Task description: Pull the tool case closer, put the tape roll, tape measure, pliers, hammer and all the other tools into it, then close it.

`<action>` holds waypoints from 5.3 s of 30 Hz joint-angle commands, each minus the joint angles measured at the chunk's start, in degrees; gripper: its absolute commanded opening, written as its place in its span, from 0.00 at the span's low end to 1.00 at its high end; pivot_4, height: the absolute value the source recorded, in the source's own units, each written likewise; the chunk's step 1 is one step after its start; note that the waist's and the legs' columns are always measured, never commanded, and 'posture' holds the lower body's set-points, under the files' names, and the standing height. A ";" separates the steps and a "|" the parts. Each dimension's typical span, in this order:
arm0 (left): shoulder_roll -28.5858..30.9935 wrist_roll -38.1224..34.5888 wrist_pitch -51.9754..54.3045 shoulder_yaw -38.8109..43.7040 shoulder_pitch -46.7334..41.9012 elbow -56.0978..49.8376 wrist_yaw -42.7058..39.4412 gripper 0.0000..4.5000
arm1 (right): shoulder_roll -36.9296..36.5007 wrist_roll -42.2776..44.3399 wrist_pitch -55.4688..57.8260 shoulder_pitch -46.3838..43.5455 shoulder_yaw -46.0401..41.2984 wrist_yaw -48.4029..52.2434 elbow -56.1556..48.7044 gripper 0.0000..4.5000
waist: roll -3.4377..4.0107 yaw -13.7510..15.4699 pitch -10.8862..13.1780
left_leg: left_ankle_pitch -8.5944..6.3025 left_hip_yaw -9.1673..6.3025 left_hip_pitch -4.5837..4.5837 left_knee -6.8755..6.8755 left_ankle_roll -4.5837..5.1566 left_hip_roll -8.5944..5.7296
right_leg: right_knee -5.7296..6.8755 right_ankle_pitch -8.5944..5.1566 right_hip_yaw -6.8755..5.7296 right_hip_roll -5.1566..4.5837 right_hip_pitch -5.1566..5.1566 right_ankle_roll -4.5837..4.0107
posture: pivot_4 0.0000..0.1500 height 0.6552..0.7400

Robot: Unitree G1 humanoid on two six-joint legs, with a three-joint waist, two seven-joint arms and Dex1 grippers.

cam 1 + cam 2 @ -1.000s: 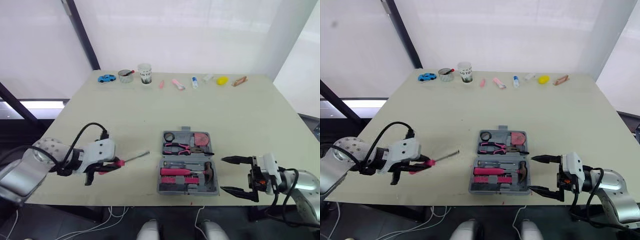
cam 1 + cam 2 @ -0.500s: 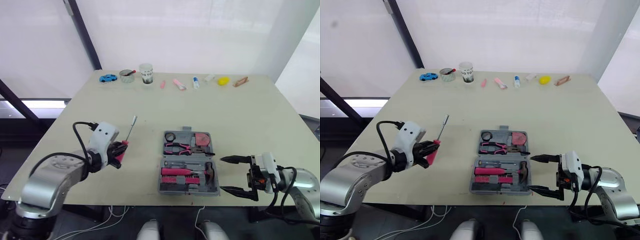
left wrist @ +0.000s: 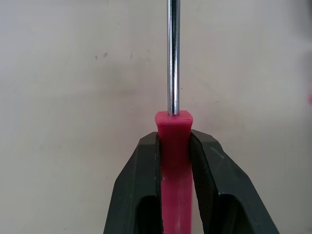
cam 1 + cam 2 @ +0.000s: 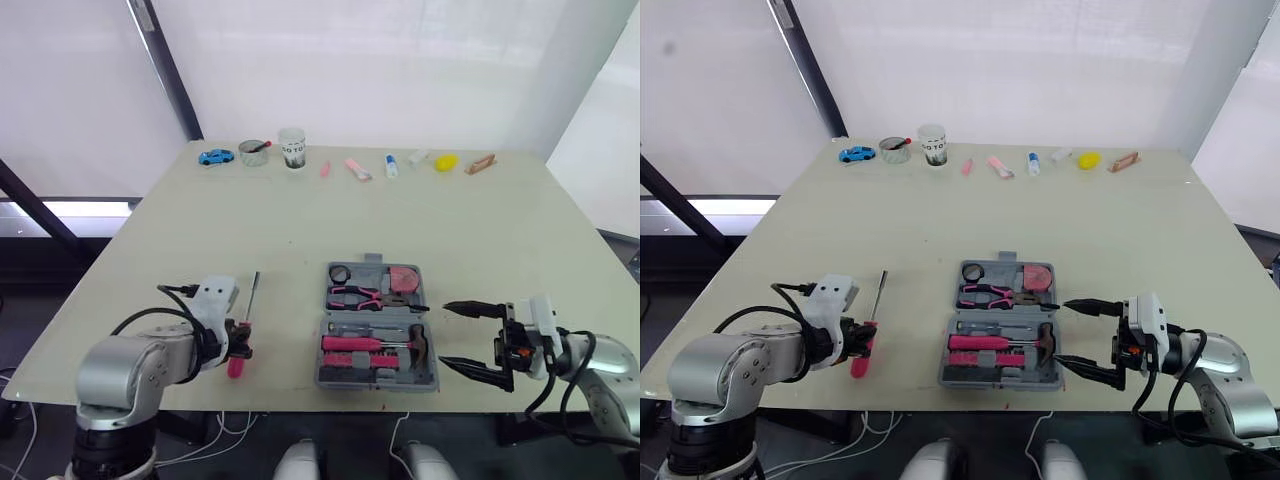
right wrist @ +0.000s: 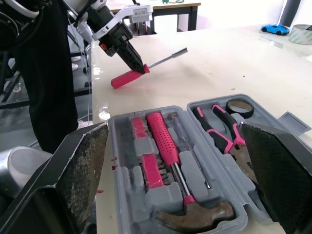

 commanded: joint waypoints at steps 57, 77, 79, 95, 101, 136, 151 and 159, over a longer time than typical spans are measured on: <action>-10.97 16.58 -55.05 -4.10 20.97 7.70 -2.98 0.14 | -0.67 0.20 0.08 1.35 -1.10 -0.84 -3.63 1.00 | 0.03 -0.72 -0.01 | -0.02 0.07 0.65 -0.34 0.00 0.00 | -0.16 -0.16 0.27 -0.12 0.39 -0.25 | 1.00 1.00; 15.14 13.17 -66.17 -17.54 1.98 10.58 -45.25 0.14 | -1.39 4.09 1.85 5.99 -4.91 -0.27 -5.66 1.00 | 0.05 0.15 0.15 | -0.06 0.47 0.49 -0.52 0.03 0.04 | -0.42 -0.17 0.22 -0.18 0.25 -0.26 | 1.00 1.00; 15.58 13.21 -67.45 -20.53 -1.85 12.44 -49.77 0.14 | -1.35 4.20 1.82 7.13 -5.40 -0.44 -6.42 1.00 | 0.06 0.22 0.15 | -0.06 0.43 0.47 -0.51 0.03 0.03 | -0.43 -0.17 0.18 -0.16 0.25 -0.26 | 1.00 1.00; 10.59 20.28 -66.49 -40.20 -17.64 18.19 -65.38 0.14 | 0.11 2.08 -2.03 14.54 -7.79 -1.51 -7.01 1.00 | 0.05 0.05 0.20 | -0.08 0.46 0.44 -0.48 0.09 0.02 | -0.48 -0.27 0.32 -0.03 0.26 -0.06 | 1.00 1.00; 5.65 25.03 -62.37 -44.88 -17.65 19.04 -61.90 0.14 | -0.54 2.05 -3.12 16.26 -8.72 -0.11 -5.58 1.00 | 0.04 0.16 0.20 | -0.08 0.43 0.42 -0.45 0.09 0.01 | -0.48 -0.27 0.31 -0.03 0.27 -0.05 | 1.00 1.00; -0.26 27.87 -49.51 -52.74 -17.66 13.97 -61.03 0.14 | -1.98 1.62 -3.62 17.72 -9.70 1.91 -3.44 1.00 | 0.07 0.15 0.18 | -0.08 0.34 0.45 -0.42 0.09 -0.02 | -0.43 -0.28 0.29 -0.03 0.32 -0.06 | 1.00 1.00; -1.88 28.31 -47.69 -53.32 -17.64 14.98 -58.64 0.36 | -2.42 -0.23 -4.71 17.07 -8.46 3.84 -2.95 1.00 | 0.08 0.21 0.18 | -0.08 0.34 0.45 -0.41 0.09 -0.03 | -0.44 -0.27 0.29 -0.04 0.34 -0.06 | 1.00 1.00; -2.07 27.46 -47.18 -53.10 -17.58 14.40 -57.98 0.97 | -1.97 1.45 -5.50 15.10 -9.28 5.58 -2.26 1.00 | 0.13 0.24 0.15 | -0.08 0.34 0.50 -0.35 0.10 -0.04 | -0.35 -0.29 0.31 -0.04 0.37 -0.03 | 1.00 1.00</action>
